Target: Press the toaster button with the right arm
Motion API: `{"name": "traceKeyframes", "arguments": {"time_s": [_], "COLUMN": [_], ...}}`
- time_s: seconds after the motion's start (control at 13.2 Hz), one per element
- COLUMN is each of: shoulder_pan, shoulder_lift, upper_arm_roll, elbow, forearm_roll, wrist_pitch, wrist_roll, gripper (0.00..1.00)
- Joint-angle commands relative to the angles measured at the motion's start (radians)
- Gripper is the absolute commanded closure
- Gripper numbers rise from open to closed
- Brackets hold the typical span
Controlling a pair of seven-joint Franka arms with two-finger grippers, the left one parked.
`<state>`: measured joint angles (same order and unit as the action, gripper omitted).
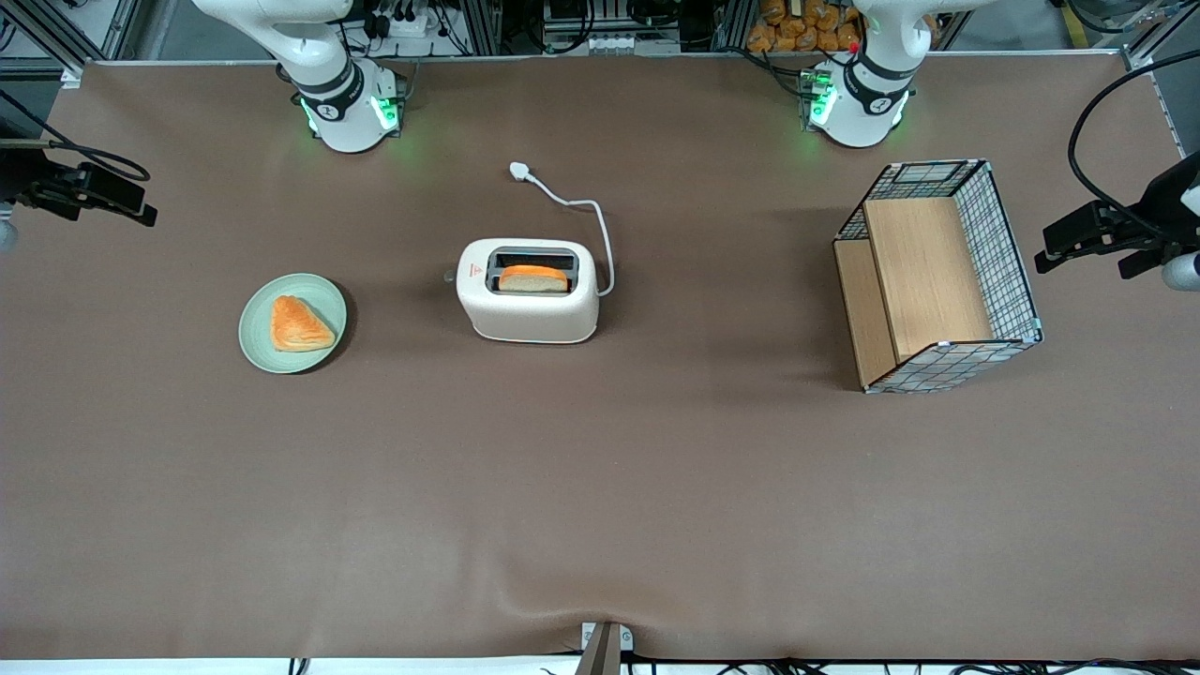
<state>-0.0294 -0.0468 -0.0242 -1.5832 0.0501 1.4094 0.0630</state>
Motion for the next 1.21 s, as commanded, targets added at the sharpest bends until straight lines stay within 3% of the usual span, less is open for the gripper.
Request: {"name": "traceKeyframes", "arguments": {"time_s": [0.0, 0.38, 0.61, 1.14], "shoulder_pan": [0.022, 0.017, 0.016, 0.017], "shoulder_lift": [0.004, 0.008, 0.005, -0.001], "upper_arm_roll": [-0.006, -0.010, -0.013, -0.011], "elbow": [0.020, 0.034, 0.046, 0.040], "forearm_roll": [-0.024, -0.026, -0.068, -0.064], "wrist_pitch": [-0.012, -0.015, -0.014, 0.003], "wrist_roll": [0.015, 0.014, -0.058, -0.058], "gripper": [0.00, 0.00, 0.00, 0.00]}}
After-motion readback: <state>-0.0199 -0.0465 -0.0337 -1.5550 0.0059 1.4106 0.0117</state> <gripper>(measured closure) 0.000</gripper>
